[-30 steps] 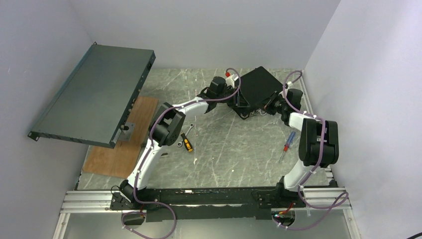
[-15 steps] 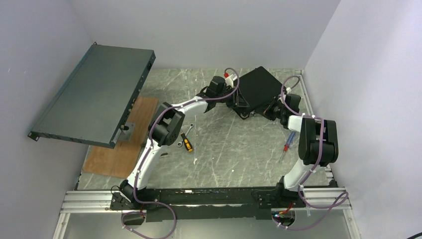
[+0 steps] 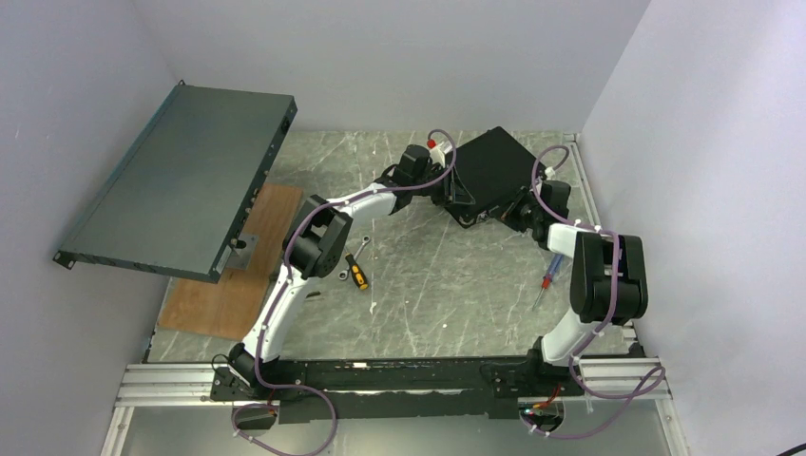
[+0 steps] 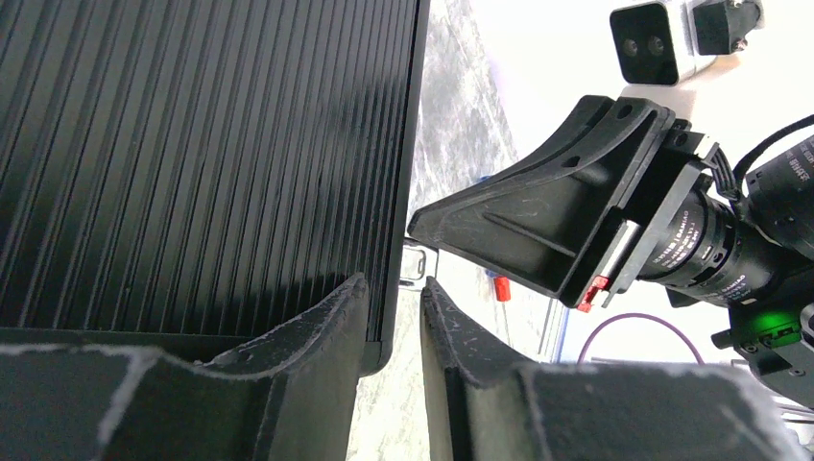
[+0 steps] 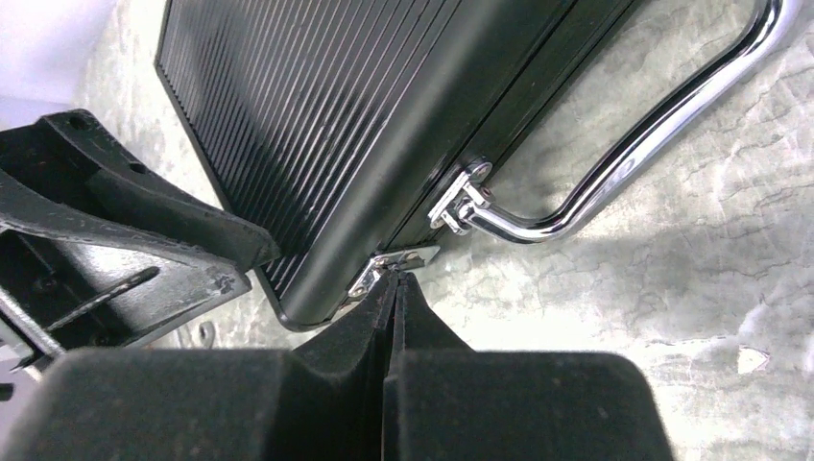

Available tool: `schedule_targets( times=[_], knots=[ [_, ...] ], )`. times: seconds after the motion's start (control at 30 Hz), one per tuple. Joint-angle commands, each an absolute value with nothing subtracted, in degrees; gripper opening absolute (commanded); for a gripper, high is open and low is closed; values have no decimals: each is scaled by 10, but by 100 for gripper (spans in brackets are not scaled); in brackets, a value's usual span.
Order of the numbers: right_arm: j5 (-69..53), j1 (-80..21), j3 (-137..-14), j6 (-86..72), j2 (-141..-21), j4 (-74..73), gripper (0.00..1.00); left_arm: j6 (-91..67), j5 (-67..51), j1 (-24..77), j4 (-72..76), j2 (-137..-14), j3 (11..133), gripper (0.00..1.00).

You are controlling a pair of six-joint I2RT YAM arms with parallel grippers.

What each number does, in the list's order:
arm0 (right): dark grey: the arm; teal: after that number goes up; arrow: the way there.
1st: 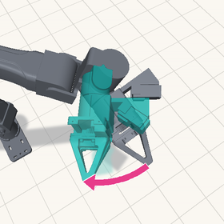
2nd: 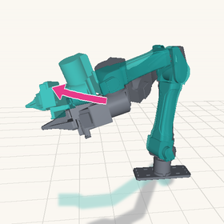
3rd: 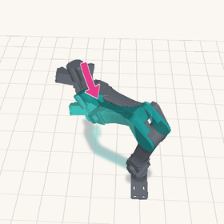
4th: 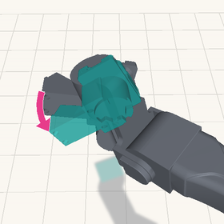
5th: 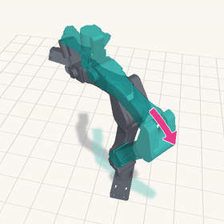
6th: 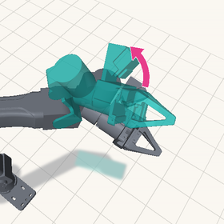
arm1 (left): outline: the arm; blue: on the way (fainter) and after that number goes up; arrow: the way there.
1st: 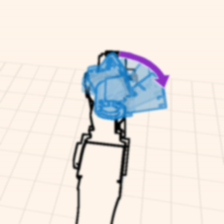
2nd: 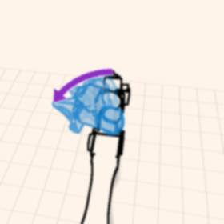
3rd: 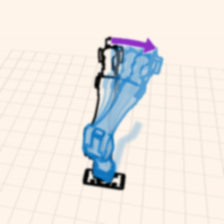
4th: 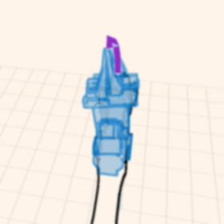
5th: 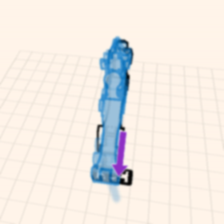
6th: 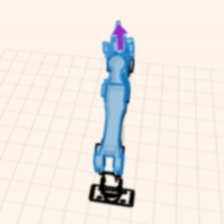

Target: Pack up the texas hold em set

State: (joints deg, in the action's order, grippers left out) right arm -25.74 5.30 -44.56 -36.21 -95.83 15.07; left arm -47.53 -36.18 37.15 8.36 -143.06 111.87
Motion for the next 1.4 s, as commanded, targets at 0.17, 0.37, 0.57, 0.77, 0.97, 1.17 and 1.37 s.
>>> schedule_targets(
  times=[0.17, 0.37, 0.57, 0.77, 0.97, 1.17, 1.37],
  knots=[
    [-163, 3, -439, -319, -948, 80, 0, -454, -324, 360, -29, -1460, 1082, 35],
    [-146, 4, -437, -324, -955, 72, 0, -453, -325, 360, -31, -1459, 1081, 35],
    [-154, 3, -429, -332, -978, 87, 1, -453, -325, 360, -35, -1457, 1083, 34],
    [-158, 3, -434, -335, -994, 92, 1, -456, -328, 359, -30, -1459, 1078, 34],
    [-161, 3, -470, -332, -1004, 78, 2, -459, -330, 360, -28, -1463, 1084, 34],
    [-118, 4, -478, -325, -914, 11, 4, -450, -329, 359, -36, -1459, 1083, 34],
    [-85, -19, -494, -304, -848, -48, 27, -454, -335, 359, -30, -1463, 1083, 34]
  ],
)
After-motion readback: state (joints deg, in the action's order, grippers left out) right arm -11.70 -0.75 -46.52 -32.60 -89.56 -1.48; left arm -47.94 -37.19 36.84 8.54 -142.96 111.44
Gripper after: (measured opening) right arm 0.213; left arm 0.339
